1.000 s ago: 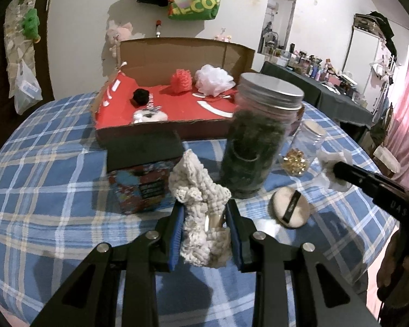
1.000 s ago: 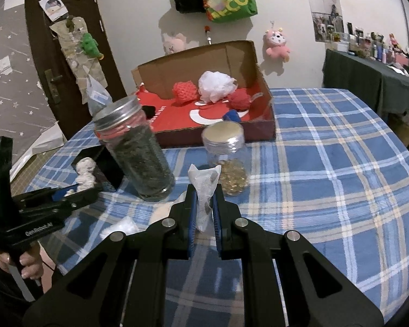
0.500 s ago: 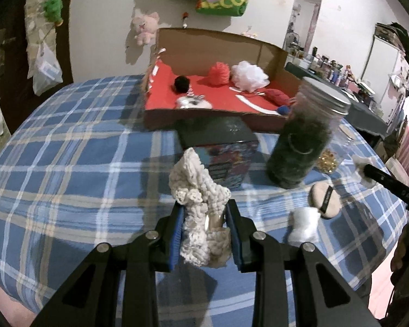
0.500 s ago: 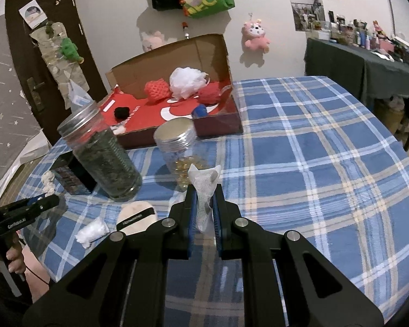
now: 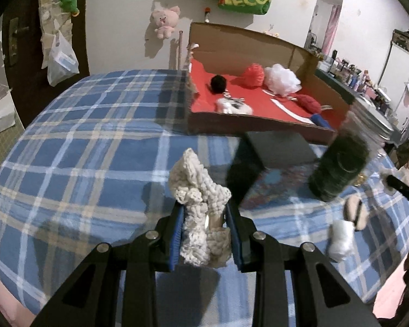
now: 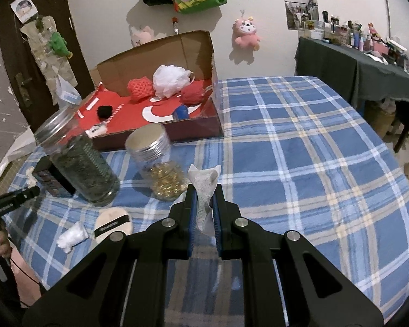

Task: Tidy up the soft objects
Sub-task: 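Lift the crocheted scrunchie and tissue and carry both past the jars toward the box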

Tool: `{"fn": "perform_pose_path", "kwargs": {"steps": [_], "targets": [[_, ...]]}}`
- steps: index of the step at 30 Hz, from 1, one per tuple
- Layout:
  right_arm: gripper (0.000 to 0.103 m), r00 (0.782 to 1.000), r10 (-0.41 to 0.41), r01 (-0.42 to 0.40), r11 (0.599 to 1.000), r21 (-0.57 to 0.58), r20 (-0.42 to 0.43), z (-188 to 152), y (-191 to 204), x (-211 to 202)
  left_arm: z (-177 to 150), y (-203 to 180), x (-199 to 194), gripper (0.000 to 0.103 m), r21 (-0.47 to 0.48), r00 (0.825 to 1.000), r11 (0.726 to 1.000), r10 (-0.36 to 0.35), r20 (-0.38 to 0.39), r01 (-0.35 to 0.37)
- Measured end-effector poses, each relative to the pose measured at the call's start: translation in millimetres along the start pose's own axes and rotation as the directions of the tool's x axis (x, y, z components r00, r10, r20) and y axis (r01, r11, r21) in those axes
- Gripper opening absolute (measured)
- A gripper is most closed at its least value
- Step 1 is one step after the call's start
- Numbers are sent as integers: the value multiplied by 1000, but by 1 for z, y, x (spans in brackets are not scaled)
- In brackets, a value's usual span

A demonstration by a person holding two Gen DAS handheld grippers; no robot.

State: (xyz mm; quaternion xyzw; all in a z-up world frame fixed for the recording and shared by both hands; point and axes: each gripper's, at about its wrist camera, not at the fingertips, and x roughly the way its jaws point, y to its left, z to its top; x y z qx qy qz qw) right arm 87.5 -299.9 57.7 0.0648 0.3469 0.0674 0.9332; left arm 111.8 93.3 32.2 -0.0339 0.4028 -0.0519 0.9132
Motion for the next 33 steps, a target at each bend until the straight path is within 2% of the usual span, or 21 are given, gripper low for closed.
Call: {"fn": "perform_pose_path", "kwargs": {"steps": [3,9,15,22,33], "targets": [[11,1000,-10,10,1000,-18,-6,7,-1,4,9,5,7,32,37,1000,999,11,-5,-10],[11,1000,4,-5,996,-88,-12,26,0,15,25,6,13,32,146,1000,989,-22,14,20],[11,999,33,-34,985,-172,-9,44,4,23,42,2,17,32,282,996,958,-74,40,60],[11,999,53,-54,954,-295,-9,60,14,33,59,0,25,32,369,995,926,-96,38,75],[11,977,195,-211,918,-336,-81,83,15,50,85,-10,27,32,464,980,867,-200,-8,181]]}}
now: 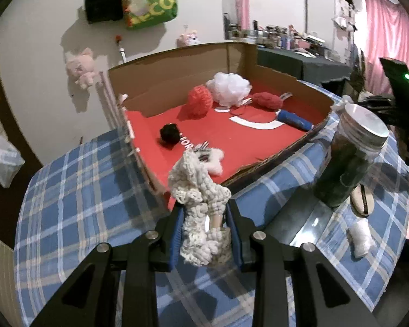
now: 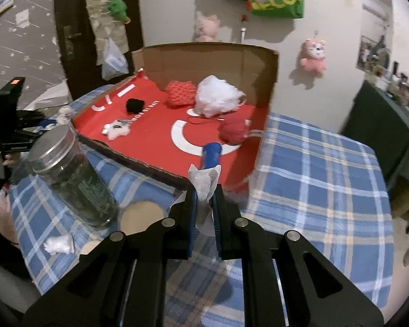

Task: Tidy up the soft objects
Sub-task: 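Lift the crocheted scrunchie and tissue and carry both past the jars toward the box, then lower both items into the box and open both tools to release them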

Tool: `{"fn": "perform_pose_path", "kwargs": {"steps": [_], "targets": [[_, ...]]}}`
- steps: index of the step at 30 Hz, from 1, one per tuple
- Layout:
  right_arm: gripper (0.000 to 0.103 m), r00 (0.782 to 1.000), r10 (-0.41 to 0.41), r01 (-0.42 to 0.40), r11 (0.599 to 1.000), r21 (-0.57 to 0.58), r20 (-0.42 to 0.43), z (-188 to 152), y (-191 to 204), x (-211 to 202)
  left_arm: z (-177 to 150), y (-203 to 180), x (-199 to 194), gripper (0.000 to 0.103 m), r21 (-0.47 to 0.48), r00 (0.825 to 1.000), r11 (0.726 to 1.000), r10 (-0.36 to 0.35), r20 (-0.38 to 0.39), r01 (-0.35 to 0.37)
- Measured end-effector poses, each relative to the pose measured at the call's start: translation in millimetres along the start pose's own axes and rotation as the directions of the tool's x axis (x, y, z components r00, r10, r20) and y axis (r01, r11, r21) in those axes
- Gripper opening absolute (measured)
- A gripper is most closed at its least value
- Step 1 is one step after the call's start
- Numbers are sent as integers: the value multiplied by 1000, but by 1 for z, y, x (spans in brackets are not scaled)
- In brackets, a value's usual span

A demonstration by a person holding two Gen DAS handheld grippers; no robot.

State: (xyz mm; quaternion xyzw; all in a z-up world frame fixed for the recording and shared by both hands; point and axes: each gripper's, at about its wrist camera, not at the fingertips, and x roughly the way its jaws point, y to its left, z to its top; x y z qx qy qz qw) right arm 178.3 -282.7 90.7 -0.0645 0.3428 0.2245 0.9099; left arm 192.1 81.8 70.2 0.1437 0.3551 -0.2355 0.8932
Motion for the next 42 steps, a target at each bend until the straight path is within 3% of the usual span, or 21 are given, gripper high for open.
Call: {"fn": "perform_pose_path", "kwargs": {"steps": [8,14,18,25,31,35,40,42], "targets": [[11,993,111,-112,993,-25,-48,23,-2,19,27,-4,17,32,59,993,992,-110,-34,112],[11,974,203,-202,979,24,-98,40,-4,42,49,-1,37,32,18,980,981,-189,-66,191],[11,959,246,-242,969,50,-141,54,-3,60,68,-3,54,32,-35,960,965,-262,-103,259],[11,936,249,-247,968,38,-250,82,8,92,96,-15,84,33,-110,934,951,-307,-182,290],[11,908,227,-221,973,59,-351,94,13,128,104,-31,116,33,-100,920,960,-279,-277,261],[11,886,219,-217,975,51,-408,97,17,146,107,-36,127,34,-99,913,960,-281,-295,263],[11,864,200,-206,978,38,-461,98,22,162,115,-35,138,43,-104,915,965,-263,-305,242],[12,867,177,-190,982,20,-465,99,23,165,116,-35,141,48,-111,914,964,-266,-307,243]]}}
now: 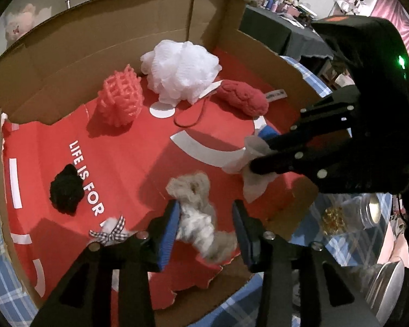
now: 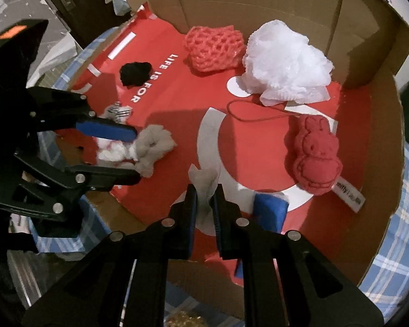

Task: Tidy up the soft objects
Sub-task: 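Lower both items into the box and open both tools to release them, then withdraw both tools from the box back over the table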

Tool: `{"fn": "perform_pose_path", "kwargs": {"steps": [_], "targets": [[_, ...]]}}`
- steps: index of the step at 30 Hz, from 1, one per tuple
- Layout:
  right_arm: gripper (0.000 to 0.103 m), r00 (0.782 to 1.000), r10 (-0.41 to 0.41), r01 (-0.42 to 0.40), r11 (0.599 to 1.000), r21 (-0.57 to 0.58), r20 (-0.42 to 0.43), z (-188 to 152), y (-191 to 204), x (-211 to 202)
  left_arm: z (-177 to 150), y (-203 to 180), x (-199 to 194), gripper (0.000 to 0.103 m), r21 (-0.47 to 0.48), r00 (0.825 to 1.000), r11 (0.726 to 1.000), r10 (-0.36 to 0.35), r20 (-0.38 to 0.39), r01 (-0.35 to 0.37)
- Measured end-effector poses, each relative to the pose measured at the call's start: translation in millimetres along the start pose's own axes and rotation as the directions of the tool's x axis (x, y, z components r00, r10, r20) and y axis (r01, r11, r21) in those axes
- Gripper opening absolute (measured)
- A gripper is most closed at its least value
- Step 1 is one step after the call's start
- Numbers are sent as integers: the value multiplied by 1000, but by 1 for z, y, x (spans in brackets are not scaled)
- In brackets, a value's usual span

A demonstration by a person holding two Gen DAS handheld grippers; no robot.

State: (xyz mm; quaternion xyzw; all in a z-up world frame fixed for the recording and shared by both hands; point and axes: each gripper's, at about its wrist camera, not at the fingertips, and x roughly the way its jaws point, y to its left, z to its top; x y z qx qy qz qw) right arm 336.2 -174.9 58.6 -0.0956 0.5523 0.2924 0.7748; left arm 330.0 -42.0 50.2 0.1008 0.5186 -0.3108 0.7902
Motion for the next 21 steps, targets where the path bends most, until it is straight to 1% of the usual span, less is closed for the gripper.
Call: {"fn": "perform_pose_path", "kwargs": {"steps": [2,4,5,7,8,9,10,13,15,17,21], "targets": [[12,1000,-12,12,1000,3,6,1,-1,1,0,2,1,56,-5,1000,1000,6,-1,-6],[16,1000,-21,21,1000,-5,10,3,0,0,1,3,2,56,-6,1000,1000,9,0,-9],[22,999,-38,38,999,-18,13,3,1,-1,1,4,2,57,-8,1000,1000,10,1,-10],[47,998,-61,62,997,-41,23,3,4,-2,1,5,2,59,-10,1000,1000,12,2,-12],[77,997,-69,71,996,-59,41,3,8,-4,0,5,1,59,-10,1000,1000,10,5,-10],[83,996,-74,78,995,-70,52,3,10,-5,0,5,0,59,-9,1000,1000,10,6,-10],[83,995,-81,86,993,-82,63,4,12,-7,0,5,-2,59,-7,1000,1000,8,9,-8],[83,993,-90,95,993,-66,82,7,12,-12,-2,4,-6,61,-5,1000,1000,6,17,-6],[83,990,-102,109,992,-64,92,6,13,-16,-3,2,-9,67,-1,1000,1000,5,25,-5],[83,988,-114,120,991,-60,105,5,15,-21,-6,0,-16,71,2,999,1000,12,39,-12],[83,981,-136,142,989,-30,141,-5,16,-40,-11,-5,-35,80,-15,995,999,39,86,-38]]}}
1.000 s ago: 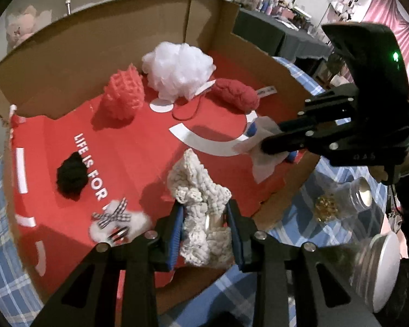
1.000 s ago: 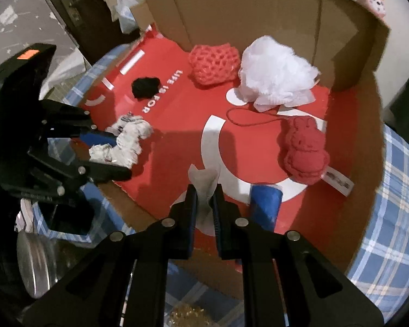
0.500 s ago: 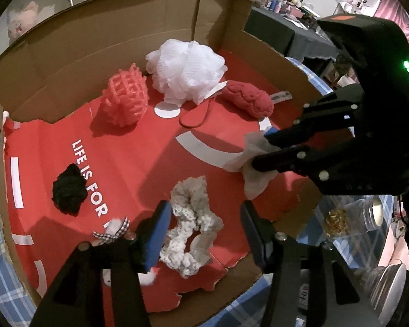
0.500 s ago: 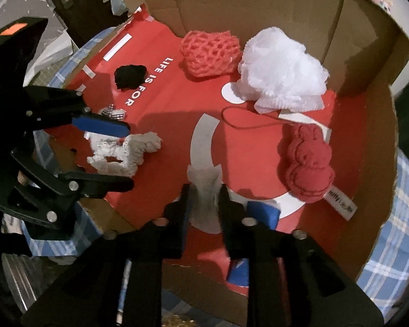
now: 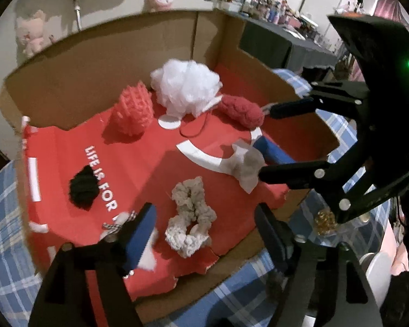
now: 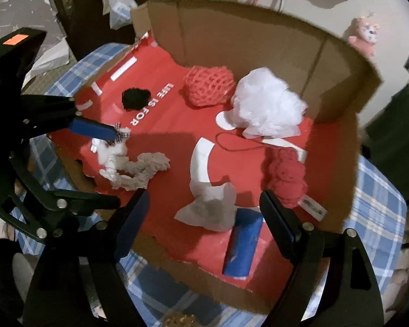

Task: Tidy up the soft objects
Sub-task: 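Withdraw both tools from the box back over the table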

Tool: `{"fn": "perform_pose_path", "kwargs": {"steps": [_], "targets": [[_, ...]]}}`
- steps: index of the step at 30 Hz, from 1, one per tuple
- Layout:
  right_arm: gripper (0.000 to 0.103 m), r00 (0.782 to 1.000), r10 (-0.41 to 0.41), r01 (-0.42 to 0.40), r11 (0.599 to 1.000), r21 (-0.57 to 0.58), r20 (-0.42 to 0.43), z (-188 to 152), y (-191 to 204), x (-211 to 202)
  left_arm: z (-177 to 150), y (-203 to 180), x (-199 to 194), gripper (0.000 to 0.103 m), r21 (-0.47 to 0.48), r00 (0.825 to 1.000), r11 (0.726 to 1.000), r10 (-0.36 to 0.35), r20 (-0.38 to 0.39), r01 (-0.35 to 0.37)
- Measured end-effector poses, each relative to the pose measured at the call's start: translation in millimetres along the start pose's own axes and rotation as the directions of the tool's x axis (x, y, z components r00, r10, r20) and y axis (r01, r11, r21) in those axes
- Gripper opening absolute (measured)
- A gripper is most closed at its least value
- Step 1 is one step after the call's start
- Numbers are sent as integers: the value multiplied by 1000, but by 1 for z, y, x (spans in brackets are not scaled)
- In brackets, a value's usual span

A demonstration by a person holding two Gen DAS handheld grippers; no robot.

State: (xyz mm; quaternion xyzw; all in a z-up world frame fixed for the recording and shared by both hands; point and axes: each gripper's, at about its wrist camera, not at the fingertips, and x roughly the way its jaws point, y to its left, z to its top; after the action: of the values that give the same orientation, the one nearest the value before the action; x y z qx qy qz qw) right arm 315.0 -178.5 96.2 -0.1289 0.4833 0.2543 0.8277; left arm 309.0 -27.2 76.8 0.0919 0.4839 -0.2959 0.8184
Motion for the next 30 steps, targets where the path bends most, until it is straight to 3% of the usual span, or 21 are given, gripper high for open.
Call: {"fn": "perform_pose_path", "kwargs": {"steps": [5,9,12,17,21,26,30], "targets": [[83,997,-18,13,997,70,73,-10,-4,-35,-7,-9,-34,90,-37,995,998,45,84,-42],[83,987,-73,62,995,82,142,-23,7,-67,-18,-22,-70,97,-72,981,995,86,171,-75],[84,974,-100,79,991,109,202,-34,16,-95,-29,-33,-96,100,-113,960,988,130,247,-104],[85,933,-198,169,978,120,302,-58,40,-135,-53,-55,-135,103,-157,917,977,191,351,-143],[91,906,-204,154,975,159,371,-83,53,-162,-75,-76,-159,103,-165,875,968,243,420,-189],[91,850,-265,206,963,177,455,-119,77,-192,-103,-103,-176,103,-181,831,961,273,484,-210],[98,815,-280,205,958,199,507,-146,91,-205,-125,-123,-181,103,-190,803,954,298,516,-232]]}}
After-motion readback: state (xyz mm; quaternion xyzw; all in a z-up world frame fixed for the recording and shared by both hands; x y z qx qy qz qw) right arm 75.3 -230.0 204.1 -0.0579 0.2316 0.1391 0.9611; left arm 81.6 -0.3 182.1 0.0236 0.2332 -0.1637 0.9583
